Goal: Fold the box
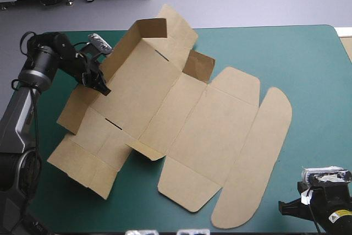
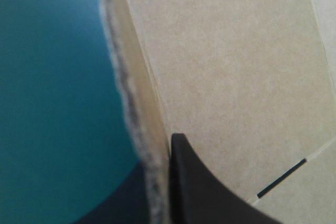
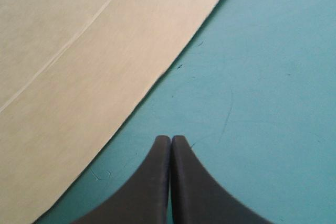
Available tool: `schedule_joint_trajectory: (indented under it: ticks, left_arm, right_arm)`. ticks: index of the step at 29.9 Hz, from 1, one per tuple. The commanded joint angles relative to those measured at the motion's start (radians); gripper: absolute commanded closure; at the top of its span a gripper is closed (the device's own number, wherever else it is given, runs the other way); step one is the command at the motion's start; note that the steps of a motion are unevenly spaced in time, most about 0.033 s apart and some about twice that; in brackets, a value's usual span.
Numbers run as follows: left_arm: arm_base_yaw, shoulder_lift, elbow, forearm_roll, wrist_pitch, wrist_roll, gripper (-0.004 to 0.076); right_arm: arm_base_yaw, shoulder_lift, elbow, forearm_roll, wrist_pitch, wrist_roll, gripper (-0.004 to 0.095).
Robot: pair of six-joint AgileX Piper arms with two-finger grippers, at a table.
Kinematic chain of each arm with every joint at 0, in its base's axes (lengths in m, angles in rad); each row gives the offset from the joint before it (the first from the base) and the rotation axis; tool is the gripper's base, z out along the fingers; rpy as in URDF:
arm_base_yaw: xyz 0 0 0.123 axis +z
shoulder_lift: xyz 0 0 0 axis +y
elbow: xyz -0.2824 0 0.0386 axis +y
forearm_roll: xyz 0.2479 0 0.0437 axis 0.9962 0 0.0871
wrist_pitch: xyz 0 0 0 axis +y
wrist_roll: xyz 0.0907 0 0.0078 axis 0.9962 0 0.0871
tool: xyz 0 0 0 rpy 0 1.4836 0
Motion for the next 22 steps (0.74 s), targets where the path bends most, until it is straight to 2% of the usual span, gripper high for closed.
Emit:
schedule_joint_trajectory:
  ticks: [1, 11, 22]
  left_arm:
    - [-0.108, -0.055, -0.095, 0.111, -0.049, 0.022, 0.0733]
    - [-0.449, -0.055, -0.17, 0.358, -0.164, 0.127, 0.0733]
    - [-0.704, -0.055, -0.156, 0.365, -0.26, 0.094, 0.0733]
  right_arm:
    - [0.0, 0.012, -0.022, 0.011, -0.054, -0.008, 0.0921]
    - [0.0, 0.012, -0.022, 0.015, -0.054, -0.008, 0.0921]
    - [0.0, 0.012, -0.031, 0.018, -0.072, -0.01, 0.0921]
